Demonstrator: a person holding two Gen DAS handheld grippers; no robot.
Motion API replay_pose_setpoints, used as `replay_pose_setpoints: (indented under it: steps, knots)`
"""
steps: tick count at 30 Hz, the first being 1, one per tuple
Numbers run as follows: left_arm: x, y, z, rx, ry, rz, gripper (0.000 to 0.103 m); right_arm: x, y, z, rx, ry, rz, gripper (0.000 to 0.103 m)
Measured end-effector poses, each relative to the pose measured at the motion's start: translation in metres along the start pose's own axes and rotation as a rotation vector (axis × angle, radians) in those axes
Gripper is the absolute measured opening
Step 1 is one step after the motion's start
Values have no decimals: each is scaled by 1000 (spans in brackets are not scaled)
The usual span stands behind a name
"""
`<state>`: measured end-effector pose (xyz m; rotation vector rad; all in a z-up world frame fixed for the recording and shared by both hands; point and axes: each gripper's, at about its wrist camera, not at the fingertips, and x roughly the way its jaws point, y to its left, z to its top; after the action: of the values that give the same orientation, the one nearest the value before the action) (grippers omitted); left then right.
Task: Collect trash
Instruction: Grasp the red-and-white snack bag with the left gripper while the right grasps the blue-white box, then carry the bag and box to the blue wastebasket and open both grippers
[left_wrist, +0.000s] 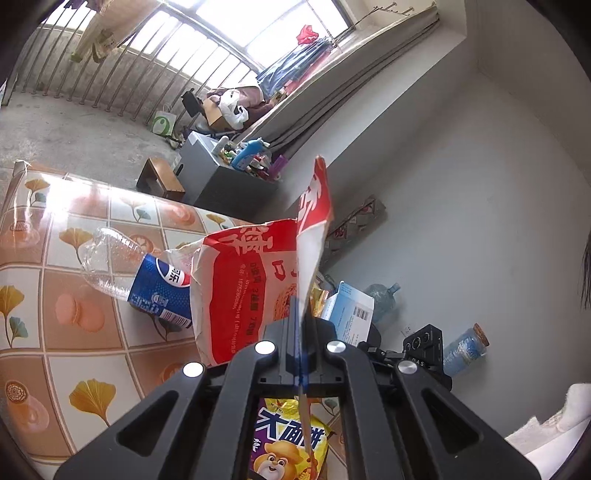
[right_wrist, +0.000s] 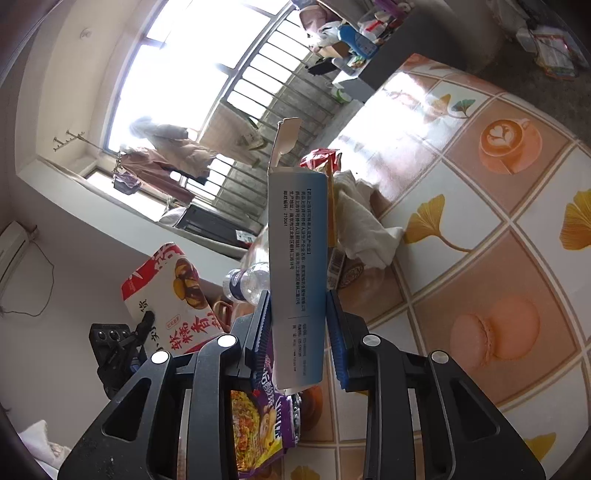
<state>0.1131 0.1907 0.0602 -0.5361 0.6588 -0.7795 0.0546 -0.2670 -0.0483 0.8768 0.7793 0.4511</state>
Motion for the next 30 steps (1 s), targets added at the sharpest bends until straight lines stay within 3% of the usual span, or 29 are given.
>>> replay_pose_setpoints:
  steps: [8, 16, 25, 30]
  knots:
    - [-13, -35, 20, 62, -46, -62, 0, -12, 15, 6, -38, -55, 44, 27]
    - [3, -82, 37, 136, -22, -131, 0, -33, 15, 14, -49, -134, 85, 27]
    - [63, -156, 51, 264, 91, -186, 0, -86, -13, 22, -7, -290, 99, 27]
    - [121, -211, 49, 376, 181, -216, 0, -122, -38, 23, 52, -389, 18, 27]
